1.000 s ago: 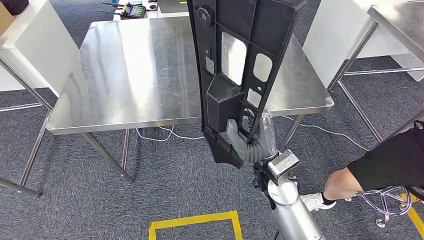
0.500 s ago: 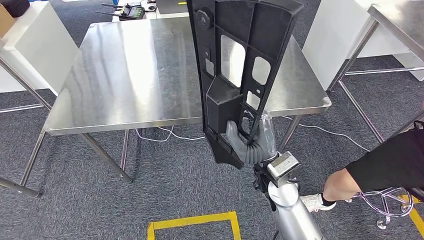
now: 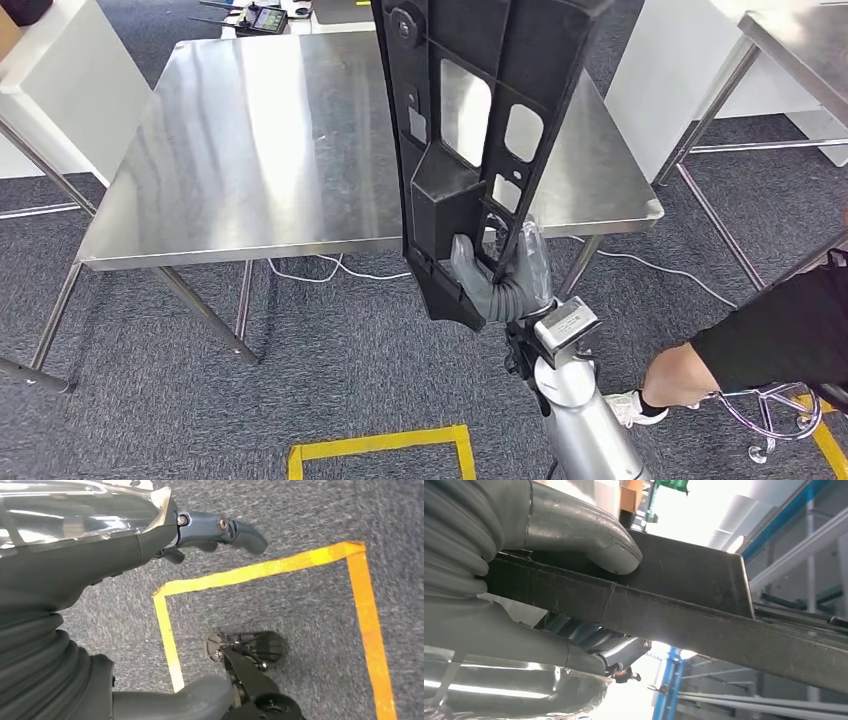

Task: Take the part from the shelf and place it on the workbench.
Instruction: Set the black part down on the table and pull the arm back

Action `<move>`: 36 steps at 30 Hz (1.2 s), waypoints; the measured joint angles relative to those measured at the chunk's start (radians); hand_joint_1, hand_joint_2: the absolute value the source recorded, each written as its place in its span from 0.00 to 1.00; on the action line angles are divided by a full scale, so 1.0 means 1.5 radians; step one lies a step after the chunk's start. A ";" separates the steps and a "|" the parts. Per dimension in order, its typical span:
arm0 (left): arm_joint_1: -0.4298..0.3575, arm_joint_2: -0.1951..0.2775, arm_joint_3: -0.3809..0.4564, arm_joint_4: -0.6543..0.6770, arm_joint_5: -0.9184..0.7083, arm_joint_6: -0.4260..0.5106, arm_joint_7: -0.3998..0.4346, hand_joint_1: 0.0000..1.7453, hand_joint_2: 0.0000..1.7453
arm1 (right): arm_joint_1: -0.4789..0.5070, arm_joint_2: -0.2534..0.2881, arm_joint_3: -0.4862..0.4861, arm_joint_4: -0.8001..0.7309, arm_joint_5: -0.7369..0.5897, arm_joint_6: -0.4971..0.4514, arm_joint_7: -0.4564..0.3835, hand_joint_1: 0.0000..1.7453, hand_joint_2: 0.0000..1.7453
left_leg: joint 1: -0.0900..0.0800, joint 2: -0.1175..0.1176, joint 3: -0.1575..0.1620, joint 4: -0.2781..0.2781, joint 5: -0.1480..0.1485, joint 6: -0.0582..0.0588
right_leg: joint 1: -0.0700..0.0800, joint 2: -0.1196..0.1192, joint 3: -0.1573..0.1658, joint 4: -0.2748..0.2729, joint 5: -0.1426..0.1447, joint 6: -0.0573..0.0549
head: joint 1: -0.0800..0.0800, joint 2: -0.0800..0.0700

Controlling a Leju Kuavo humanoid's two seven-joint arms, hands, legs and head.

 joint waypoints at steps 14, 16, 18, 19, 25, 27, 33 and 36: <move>0.000 -0.002 0.000 0.000 -0.004 -0.005 -0.002 0.00 1.00 | 0.002 -0.006 0.001 0.007 0.003 0.006 0.003 1.00 1.00 | -0.004 -0.015 0.032 -0.011 -0.019 0.002 | 0.000 -0.001 -0.031 0.000 0.030 0.015 | 0.001 0.000; 0.000 -0.002 0.000 0.000 -0.001 -0.005 -0.002 0.00 1.00 | 0.001 -0.005 0.001 0.009 0.004 0.009 0.003 1.00 1.00 | -0.003 -0.015 0.032 -0.011 -0.022 -0.004 | -0.001 0.000 -0.028 -0.002 0.030 0.005 | 0.001 0.000; 0.000 -0.002 0.000 0.000 0.002 -0.005 -0.001 0.00 1.00 | 0.000 0.000 0.003 0.010 0.005 0.011 0.004 1.00 1.00 | -0.001 -0.013 0.028 0.003 -0.032 -0.011 | -0.005 0.000 -0.023 -0.006 0.030 -0.004 | 0.000 0.000; -0.001 -0.001 0.000 0.000 0.002 -0.005 0.000 0.00 1.00 | -0.002 0.003 0.004 0.010 0.006 0.011 0.004 1.00 1.00 | 0.001 -0.011 0.018 0.027 -0.045 -0.015 | -0.007 0.000 -0.019 -0.008 0.029 -0.008 | -0.002 0.000; 0.001 -0.002 0.001 0.000 0.006 -0.004 0.001 0.00 1.00 | -0.004 0.016 0.016 0.020 0.014 0.015 0.010 1.00 1.00 | 0.010 -0.003 -0.061 0.143 -0.061 -0.029 | -0.007 0.000 -0.006 -0.008 0.018 -0.016 | -0.004 0.000; 0.001 -0.001 0.001 0.000 0.007 -0.004 0.001 0.00 1.00 | -0.005 0.020 0.019 0.024 0.016 0.017 0.010 1.00 1.00 | 0.010 -0.001 -0.022 0.052 -0.011 -0.026 | -0.006 0.000 0.001 -0.008 0.012 -0.011 | -0.004 0.000; 0.001 -0.002 0.002 0.000 0.007 -0.005 0.001 0.00 1.00 | -0.010 0.024 0.025 0.028 0.021 0.017 0.010 1.00 1.00 | 0.002 -0.003 0.012 -0.014 0.001 -0.001 | 0.000 -0.002 0.001 -0.003 -0.001 0.010 | -0.003 0.000; 0.001 -0.002 0.002 0.000 0.006 -0.005 0.000 0.00 1.00 | -0.010 0.024 0.027 0.028 0.022 0.017 0.010 1.00 1.00 | 0.002 -0.003 0.024 -0.023 -0.001 0.012 | -0.001 -0.002 -0.055 0.102 -0.040 0.006 | -0.001 0.000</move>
